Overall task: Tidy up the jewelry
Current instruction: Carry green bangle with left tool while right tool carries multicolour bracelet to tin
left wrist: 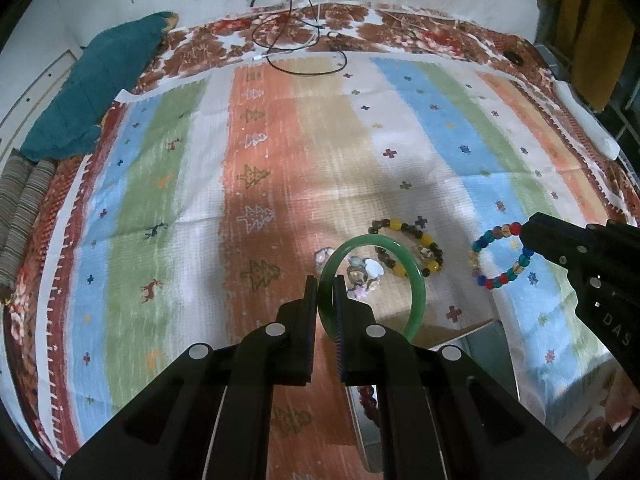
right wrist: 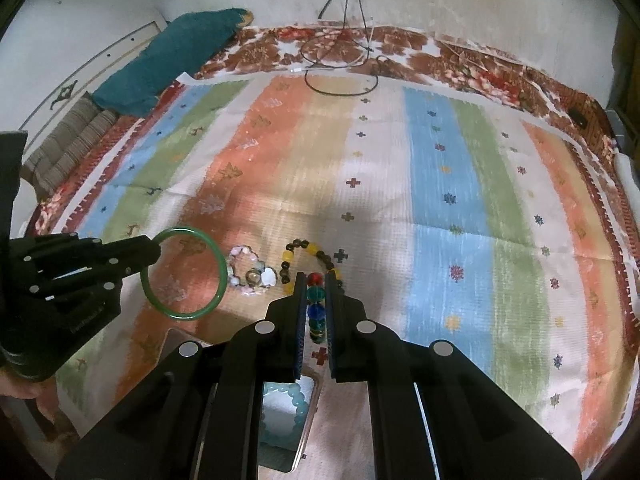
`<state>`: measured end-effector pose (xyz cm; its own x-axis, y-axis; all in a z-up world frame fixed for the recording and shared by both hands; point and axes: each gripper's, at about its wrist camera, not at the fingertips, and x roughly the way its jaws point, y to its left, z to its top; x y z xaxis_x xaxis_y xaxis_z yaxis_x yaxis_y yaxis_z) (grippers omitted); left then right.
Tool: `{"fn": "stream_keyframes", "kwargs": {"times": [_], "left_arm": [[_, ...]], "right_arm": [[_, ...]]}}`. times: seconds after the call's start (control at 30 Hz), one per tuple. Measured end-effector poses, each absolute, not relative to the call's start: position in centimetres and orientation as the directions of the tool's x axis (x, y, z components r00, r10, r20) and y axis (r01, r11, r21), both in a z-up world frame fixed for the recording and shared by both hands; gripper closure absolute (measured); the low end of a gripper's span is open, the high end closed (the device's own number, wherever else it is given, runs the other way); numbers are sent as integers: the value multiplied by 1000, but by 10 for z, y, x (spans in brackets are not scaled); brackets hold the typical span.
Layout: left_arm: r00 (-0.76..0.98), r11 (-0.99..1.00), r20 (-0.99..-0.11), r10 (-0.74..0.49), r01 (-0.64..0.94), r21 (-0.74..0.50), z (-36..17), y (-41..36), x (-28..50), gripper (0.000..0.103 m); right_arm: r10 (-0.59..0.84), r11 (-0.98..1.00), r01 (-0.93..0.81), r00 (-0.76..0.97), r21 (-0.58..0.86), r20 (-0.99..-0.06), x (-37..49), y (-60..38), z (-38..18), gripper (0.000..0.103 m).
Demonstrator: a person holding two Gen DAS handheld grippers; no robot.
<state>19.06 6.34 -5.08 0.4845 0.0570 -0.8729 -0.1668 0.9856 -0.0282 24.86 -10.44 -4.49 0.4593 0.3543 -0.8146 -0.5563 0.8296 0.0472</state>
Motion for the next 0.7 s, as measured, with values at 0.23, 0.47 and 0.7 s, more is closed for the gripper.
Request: {"fn": "stream_keyframes", "kwargs": {"times": [0.23, 0.47, 0.7], "left_arm": [[511, 987, -859, 46, -158, -40, -43, 58, 180, 96], [520, 988, -852, 54, -150, -28, -39, 50, 169, 96], [536, 991, -842, 56, -135, -21, -34, 40, 155, 96]], "right_arm": [[372, 821, -568, 470, 48, -801, 235, -106, -37, 93], [386, 815, -577, 476, 51, -790, 223, -112, -32, 93], [395, 809, -586, 482, 48, -782, 212, -115, -29, 93]]}}
